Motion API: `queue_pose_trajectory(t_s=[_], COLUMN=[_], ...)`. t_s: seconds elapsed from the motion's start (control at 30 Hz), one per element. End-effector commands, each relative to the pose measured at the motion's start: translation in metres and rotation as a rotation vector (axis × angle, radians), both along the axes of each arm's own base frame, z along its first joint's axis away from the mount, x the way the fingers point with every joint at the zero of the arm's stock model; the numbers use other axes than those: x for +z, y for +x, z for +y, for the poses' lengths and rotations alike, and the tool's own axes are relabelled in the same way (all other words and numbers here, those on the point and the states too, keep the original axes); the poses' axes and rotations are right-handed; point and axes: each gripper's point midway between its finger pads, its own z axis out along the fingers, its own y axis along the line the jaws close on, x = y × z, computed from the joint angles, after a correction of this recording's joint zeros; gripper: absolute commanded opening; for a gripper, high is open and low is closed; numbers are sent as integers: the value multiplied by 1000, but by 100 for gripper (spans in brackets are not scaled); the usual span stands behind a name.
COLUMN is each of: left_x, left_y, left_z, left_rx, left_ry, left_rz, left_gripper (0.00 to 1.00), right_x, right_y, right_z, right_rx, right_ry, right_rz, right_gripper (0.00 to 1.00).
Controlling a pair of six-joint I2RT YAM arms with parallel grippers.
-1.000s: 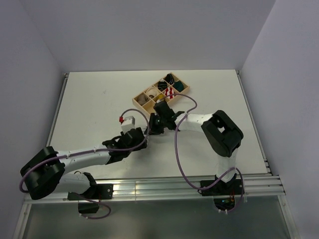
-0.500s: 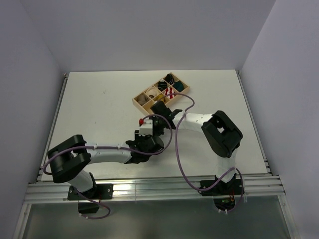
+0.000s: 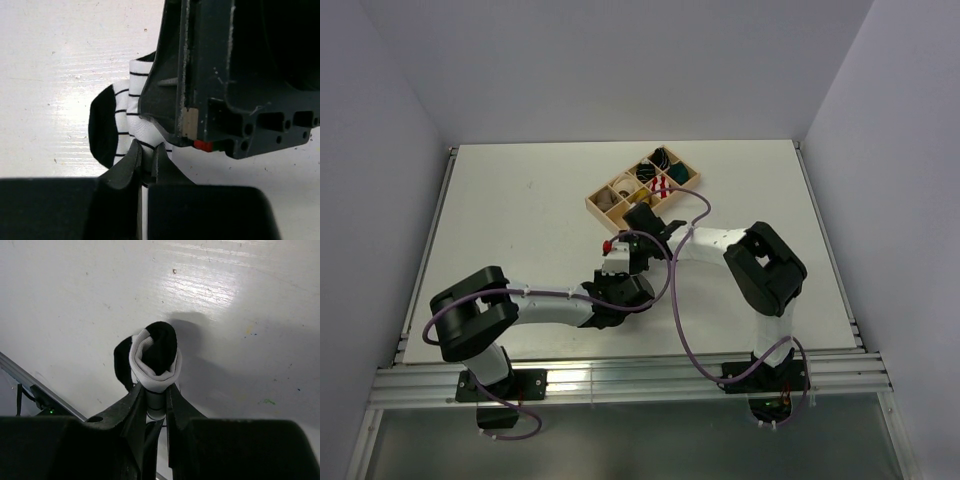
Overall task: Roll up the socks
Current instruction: Roll the sock at the center of the board.
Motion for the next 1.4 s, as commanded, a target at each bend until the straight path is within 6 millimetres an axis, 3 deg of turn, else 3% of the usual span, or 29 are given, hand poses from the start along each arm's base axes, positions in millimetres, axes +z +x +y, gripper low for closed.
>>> queue_pose_trajectory(t_s=[0.0,0.03,0.07,0.1,0.2,0.37,0.4,0.47,0.53,0.67,0.9,1.03,1.23,1.37], left_x=[-11,-11,-8,-9,-2,9,12,18,27,16,2,-13,-27,-35], left_y=[-7,-8,-9,-11,-13,-18,-16,-22,-16,-25,-26,-35,-42,-48], left_z=[4,4,4,1,0,7,10,10,17,26,35,41,47,47], left_rx=[-5,-7,-16,-30,-54,-72,-65,-83,-63,-28,24,54,101,112], left_ry=[14,2,-26,-60,-182,-446,-490,-602,-689,-811,-893,-921,-955,-962], left_rz=[46,50,46,70,82,153,159,184,171,236,301,364,428,478], left_gripper=[0,0,0,0,0,0,0,0,0,0,1,1,2,2], right_x=[13,13,26,22,37,59,55,59,57,48,36,18,8,5], right_y=[-2,-2,4,1,6,16,14,15,13,9,4,2,0,-4], right_z=[12,11,14,8,4,-2,-4,-1,0,8,26,28,33,37], right_rx=[15,10,0,-12,-50,-83,-85,-81,-76,-46,16,28,63,102], right_ry=[95,100,142,145,242,350,348,380,395,418,428,402,405,425], right_rz=[-7,-13,-54,-52,-88,-173,-173,-191,-186,-151,-107,-75,-52,-46], right_gripper=[1,1,2,11,30,45,46,47,48,49,53,54,54,45])
